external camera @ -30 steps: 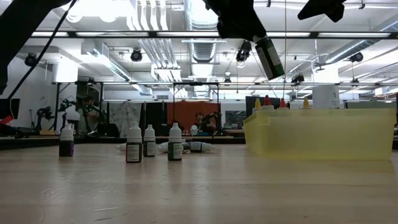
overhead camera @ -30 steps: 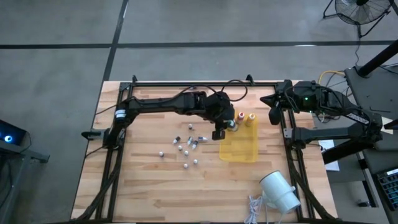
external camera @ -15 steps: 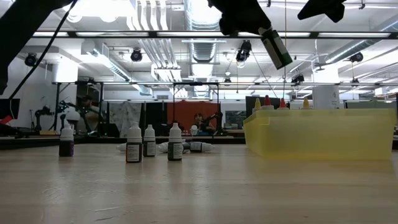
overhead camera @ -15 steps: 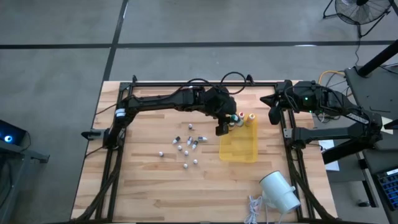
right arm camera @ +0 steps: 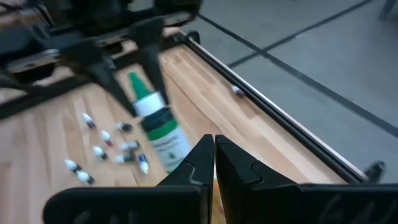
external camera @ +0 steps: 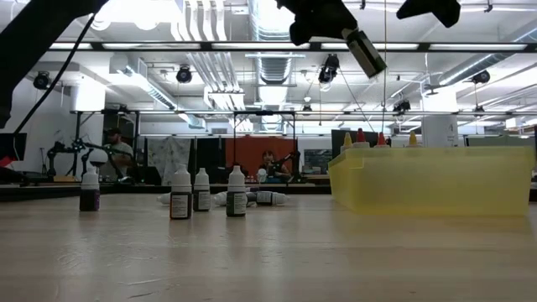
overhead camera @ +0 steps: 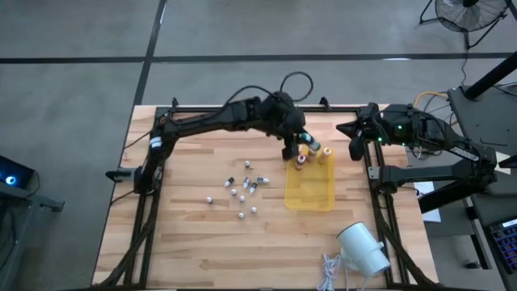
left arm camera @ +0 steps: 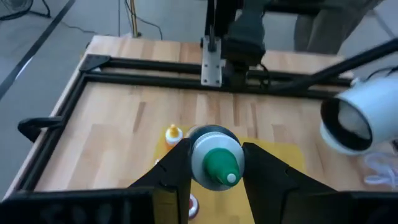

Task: Pick & Place food coloring
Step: Put the big green food coloring bottle into the yellow bin

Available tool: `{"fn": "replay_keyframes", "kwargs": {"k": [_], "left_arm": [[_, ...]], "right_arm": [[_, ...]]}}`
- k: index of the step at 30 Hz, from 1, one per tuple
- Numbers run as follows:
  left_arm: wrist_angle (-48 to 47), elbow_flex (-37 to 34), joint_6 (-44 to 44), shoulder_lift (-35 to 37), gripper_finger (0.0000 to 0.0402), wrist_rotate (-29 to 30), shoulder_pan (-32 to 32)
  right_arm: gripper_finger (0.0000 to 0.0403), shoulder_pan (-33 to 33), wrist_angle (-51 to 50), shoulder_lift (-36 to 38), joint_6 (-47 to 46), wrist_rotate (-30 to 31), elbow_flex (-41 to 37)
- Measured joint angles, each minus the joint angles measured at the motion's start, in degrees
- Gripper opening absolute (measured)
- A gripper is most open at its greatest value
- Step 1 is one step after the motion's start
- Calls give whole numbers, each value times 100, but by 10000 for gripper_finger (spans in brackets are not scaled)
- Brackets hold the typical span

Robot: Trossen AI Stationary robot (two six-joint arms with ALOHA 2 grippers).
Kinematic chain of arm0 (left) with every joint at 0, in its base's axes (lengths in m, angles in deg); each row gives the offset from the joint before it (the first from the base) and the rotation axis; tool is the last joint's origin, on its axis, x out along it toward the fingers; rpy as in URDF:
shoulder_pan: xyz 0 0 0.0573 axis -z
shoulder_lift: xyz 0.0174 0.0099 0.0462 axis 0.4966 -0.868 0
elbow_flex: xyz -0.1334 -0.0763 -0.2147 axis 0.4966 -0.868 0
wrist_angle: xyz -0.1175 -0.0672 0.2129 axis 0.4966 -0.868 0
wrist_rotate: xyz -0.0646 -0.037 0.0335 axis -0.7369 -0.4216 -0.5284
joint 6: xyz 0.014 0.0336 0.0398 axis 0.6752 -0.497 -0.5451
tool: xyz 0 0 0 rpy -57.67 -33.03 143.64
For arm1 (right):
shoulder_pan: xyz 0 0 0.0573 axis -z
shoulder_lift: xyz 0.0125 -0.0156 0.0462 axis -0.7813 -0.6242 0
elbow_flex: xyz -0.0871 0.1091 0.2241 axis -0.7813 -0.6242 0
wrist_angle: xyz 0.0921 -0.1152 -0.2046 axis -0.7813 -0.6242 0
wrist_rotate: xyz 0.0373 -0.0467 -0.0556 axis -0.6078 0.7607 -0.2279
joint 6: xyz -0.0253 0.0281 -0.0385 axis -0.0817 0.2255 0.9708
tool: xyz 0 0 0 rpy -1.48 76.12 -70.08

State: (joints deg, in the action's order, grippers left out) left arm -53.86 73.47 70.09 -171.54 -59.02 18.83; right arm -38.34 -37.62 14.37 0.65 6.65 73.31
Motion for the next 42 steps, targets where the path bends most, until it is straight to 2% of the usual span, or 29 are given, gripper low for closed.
{"fn": "replay_keyframes", "kwargs": {"k": [5, 10, 18, 25, 38, 42], "left_arm": [[-402, 447, -27, 11, 92, -19, -170], [-528, 728, -19, 13, 92, -20, -220], [-592, 700, 128, 11, 92, -49, -196], [-874, 696, 137, 11, 92, -47, -196], [-959, 694, 154, 11, 92, -55, -194], [-960, 694, 158, 11, 92, -61, -194]], "right_arm": [[28, 0, 123, -28, -80, -148, 0], [87, -2, 92, -177, -91, -272, -7], [184, -2, 214, -765, 2, -556, -2], [246, -2, 229, -1240, 174, -558, 244], [308, -2, 231, -2047, 780, -877, 936], [315, -2, 228, -2315, 896, -1252, 1119]]}}
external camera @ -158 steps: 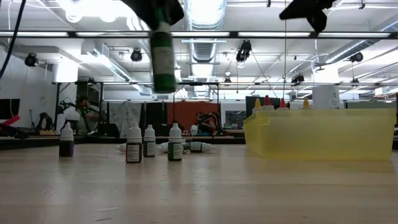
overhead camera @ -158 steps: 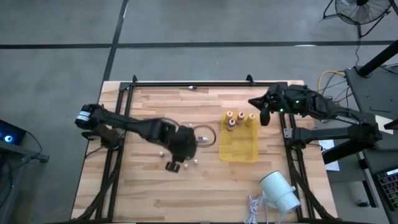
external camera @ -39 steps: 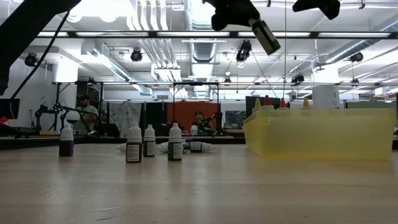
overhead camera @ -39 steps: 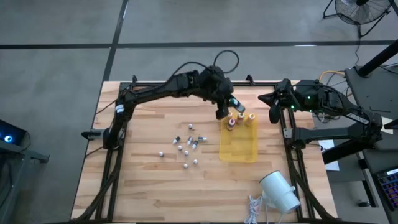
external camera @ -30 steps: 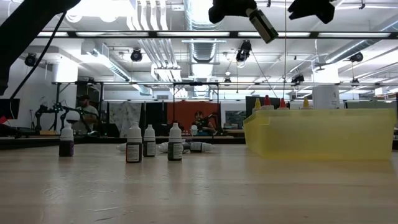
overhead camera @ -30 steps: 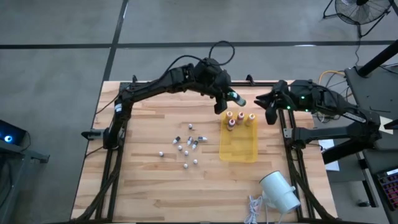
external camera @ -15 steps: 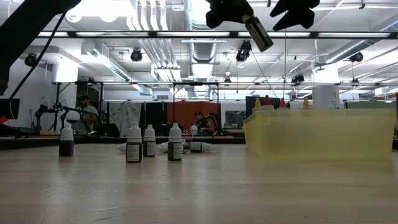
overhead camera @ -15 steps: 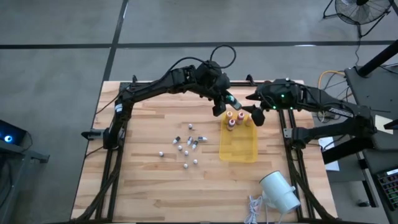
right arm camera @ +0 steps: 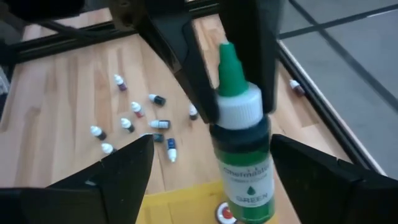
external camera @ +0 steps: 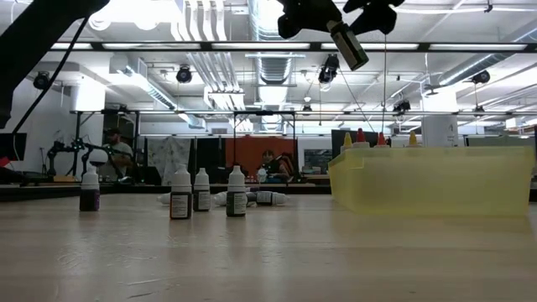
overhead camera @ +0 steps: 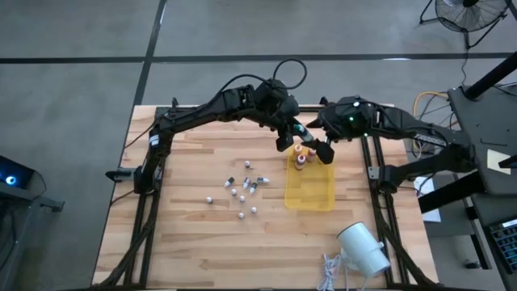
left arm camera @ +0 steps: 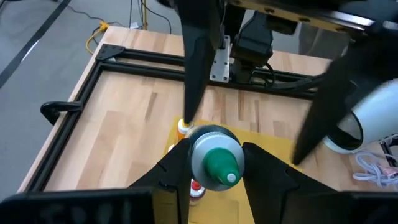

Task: Pick & Place food coloring
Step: Put the big green food coloring bottle into the yellow bin

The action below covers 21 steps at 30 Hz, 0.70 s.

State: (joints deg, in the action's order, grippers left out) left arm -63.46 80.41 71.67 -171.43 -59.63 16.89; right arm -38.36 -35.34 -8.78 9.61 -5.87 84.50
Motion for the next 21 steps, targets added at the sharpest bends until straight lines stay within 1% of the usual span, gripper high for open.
{"fn": "replay_keyframes", "kwargs": {"k": [5, 13, 17, 21], "left_arm": [[7, -4, 9, -2, 92, -190, 0], [-37, -4, 44, -4, 92, -198, 9], [-136, -4, 44, -4, 92, -198, 9], [-137, -4, 44, -4, 92, -198, 11]], "right_arm": [[314, 0, -11, -258, 174, -36, 123], [312, 0, -28, -378, 172, -52, 190], [293, 0, -58, -376, 151, -29, 186], [262, 0, -63, -376, 128, -18, 181]]}}
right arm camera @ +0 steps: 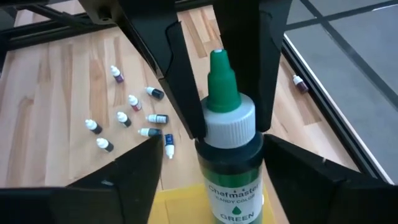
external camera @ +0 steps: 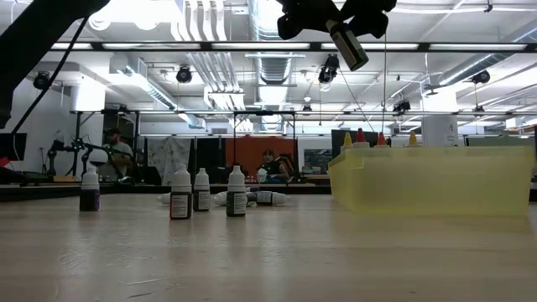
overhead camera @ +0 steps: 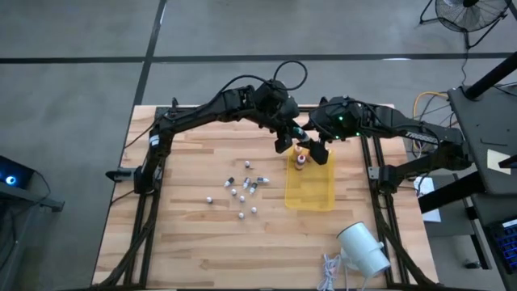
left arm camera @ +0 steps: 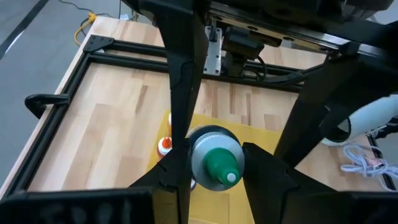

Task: Pick & Place food coloring
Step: Put the big green food coloring bottle into the yellow bin

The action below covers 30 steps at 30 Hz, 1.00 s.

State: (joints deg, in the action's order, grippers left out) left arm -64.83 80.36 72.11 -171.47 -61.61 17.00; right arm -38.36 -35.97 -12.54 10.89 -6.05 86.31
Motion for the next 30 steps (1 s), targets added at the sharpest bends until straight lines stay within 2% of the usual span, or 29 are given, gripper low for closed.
{"fn": "replay_keyframes", "kwargs": {"k": [8, 13, 21, 30], "left_arm": [[2, 0, 0, 0, 92, -92, 16], [24, 0, -32, -2, 92, -103, 26], [66, 0, -31, -7, 94, -105, 28], [25, 0, -256, 0, 131, -105, 26]], "right_arm": [[185, 0, -44, 2, -3, 14, -7], [150, 0, -109, 4, -13, 10, -7], [141, 0, -135, 11, -16, 10, -7], [138, 2, -267, 1, -18, 14, -22]]}}
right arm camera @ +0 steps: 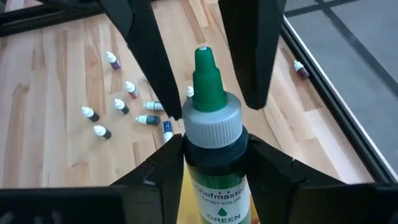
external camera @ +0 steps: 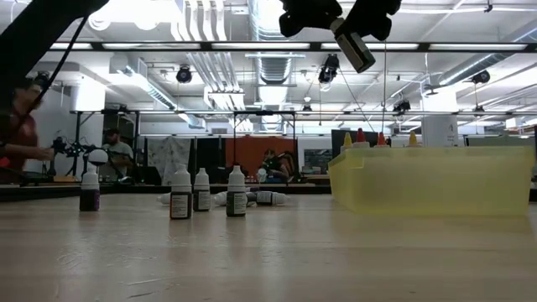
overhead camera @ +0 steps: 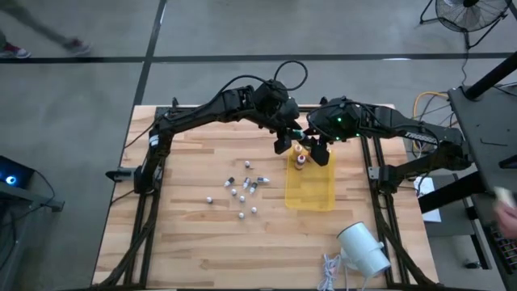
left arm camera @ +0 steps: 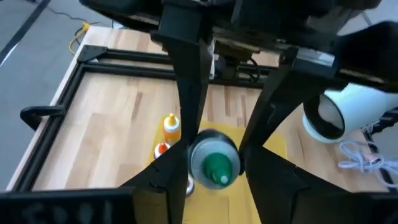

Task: Pick & Place food coloring
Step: Put the big green food coloring bottle into the yellow bin

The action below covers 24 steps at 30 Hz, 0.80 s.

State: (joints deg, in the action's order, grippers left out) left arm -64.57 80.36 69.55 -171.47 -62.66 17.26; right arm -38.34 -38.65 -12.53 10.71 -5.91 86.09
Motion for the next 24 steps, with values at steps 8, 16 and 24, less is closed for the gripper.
{"fn": "replay_keyframes", "kwargs": {"k": [8, 16, 24], "left_arm": [[-223, 0, -76, 0, 135, 0, -15], [-383, 0, -80, 0, 160, -221, -24], [-519, 0, -107, 0, 185, -79, -103]], "right_arm": [[137, 15, -275, 98, -25, 163, 2], [137, 13, -355, 475, -279, 480, -77], [137, 9, -336, 1042, -754, 780, -408]]}}
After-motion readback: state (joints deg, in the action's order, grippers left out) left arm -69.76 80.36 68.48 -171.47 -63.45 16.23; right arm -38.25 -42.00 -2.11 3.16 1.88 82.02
